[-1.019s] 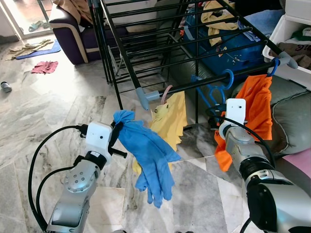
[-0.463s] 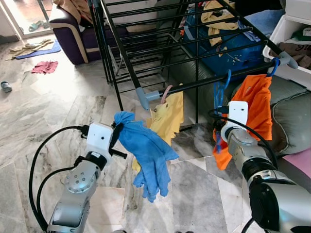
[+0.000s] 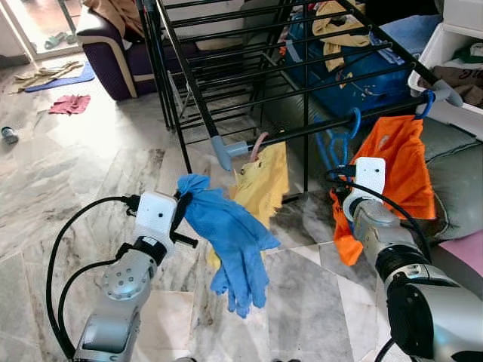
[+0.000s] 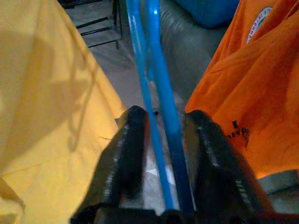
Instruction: Hang hanger
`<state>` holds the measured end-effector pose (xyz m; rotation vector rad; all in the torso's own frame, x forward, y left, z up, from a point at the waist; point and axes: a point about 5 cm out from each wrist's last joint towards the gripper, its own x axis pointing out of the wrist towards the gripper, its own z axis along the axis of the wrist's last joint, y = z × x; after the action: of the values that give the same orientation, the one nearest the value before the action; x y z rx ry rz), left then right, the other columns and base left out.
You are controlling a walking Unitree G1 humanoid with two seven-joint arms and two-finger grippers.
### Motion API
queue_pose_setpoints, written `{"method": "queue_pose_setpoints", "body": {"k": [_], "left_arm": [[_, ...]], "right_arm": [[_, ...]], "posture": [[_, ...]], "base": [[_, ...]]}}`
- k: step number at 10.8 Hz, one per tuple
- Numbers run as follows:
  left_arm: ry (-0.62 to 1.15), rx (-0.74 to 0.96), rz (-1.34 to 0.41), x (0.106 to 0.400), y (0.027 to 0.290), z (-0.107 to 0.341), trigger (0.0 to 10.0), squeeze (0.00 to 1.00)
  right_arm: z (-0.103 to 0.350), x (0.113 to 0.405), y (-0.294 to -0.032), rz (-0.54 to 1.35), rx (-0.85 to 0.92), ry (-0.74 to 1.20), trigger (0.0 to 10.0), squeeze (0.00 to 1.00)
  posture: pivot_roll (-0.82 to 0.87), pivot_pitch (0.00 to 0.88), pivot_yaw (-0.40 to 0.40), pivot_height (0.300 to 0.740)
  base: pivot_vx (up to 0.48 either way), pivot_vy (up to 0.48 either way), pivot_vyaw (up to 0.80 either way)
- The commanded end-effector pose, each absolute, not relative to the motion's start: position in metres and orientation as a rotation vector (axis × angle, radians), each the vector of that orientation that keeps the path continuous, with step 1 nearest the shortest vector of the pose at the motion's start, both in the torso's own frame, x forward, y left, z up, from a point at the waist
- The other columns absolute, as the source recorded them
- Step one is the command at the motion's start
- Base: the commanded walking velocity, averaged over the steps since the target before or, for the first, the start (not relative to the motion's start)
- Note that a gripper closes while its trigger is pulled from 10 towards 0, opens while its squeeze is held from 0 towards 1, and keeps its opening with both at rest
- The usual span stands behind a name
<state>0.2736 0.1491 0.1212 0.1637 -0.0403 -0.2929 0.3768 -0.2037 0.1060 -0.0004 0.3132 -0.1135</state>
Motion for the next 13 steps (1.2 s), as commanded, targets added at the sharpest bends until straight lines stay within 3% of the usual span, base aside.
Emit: {"method": "queue_pose_setpoints", "body": {"k": [1, 6, 13], "left_arm": [[-0.027, 0.173, -0.297, 0.273, 0.148, 0.119, 10.0, 0.0], [-0.027, 0.178, -0.301, 0.275, 0.146, 0.119, 10.0, 0.0], [-0.041, 0.172, -0.29, 0.276, 0.14, 0.116, 10.0, 0.0]], "right_arm": [[0.109, 0.379, -0.202, -0.105, 0.006, 0.312, 0.0, 0.0], [0.108, 0.378, -0.202, -0.111, 0.011, 0.305, 0.0, 0.0], [0.13, 0.384, -0.177, -0.012, 0.0, 0.129, 0.0, 0.0]], "posture": [[0.06, 0.101, 0.007, 0.74], [0.06, 0.095, 0.009, 0.74], [0.04, 0.06, -0.01, 0.74]], "base": [[0.0, 0.0, 0.0], [0.0, 0.0, 0.0], [0.0, 0.0, 0.0]]}}
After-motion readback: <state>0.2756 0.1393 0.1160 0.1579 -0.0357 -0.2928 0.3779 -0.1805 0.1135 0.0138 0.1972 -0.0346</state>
